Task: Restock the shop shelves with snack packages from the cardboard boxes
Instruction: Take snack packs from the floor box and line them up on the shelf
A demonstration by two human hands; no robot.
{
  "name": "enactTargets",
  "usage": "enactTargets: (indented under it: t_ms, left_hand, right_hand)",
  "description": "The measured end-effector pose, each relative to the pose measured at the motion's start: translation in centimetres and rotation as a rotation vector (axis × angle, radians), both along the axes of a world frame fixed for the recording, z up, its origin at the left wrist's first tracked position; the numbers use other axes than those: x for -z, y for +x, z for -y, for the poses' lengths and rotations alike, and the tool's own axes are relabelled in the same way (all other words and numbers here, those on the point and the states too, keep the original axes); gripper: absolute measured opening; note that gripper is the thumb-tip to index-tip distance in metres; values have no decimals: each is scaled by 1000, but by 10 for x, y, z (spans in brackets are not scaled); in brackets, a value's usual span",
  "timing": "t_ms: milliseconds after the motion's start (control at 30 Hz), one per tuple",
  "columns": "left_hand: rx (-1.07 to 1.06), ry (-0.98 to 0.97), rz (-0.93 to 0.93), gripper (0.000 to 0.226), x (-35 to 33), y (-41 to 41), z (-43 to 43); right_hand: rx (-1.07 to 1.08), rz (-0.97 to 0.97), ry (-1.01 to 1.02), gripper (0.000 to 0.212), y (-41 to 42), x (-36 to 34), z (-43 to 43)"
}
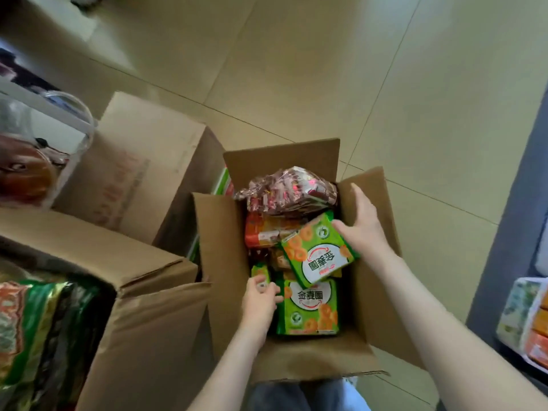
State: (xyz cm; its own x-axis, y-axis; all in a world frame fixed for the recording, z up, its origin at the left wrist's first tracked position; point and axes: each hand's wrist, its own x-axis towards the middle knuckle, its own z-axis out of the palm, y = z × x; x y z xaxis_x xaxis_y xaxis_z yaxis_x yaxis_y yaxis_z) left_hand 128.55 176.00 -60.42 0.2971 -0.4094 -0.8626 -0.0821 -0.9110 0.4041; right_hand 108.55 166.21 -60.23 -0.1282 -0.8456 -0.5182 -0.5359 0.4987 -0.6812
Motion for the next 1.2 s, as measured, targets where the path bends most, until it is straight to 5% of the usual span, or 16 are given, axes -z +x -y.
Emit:
enactTargets:
  t_ms: [100, 233, 433, 733, 967, 1100, 1200]
  left_hand:
    - [5, -1, -18, 18, 21, 8, -9]
    - [28, 30, 14, 20, 36, 21, -25]
    - [13, 38, 2, 25, 17, 17, -26]
    - [40, 11, -98, 24, -101, -32, 0]
    - [424, -207, -386, 118, -230, -62, -23]
    - [713, -226, -504, 102, -290, -81, -62]
    - [867, -260, -628, 88, -322, -101, -104]
  right_hand:
    - [-151, 33, -65, 96, 13, 24, 52]
    - [-378, -149, -34, 105, 38, 53, 74]
    - [-575, -332, -306, 56, 43, 54, 44]
    - [92, -16, -360, 70, 4, -108, -52]
    - [643, 194, -271, 54, -46, -267, -168]
    - [769, 344, -218, 53, -75, -343, -251]
    - [867, 347, -229, 83, -86, -382, -320]
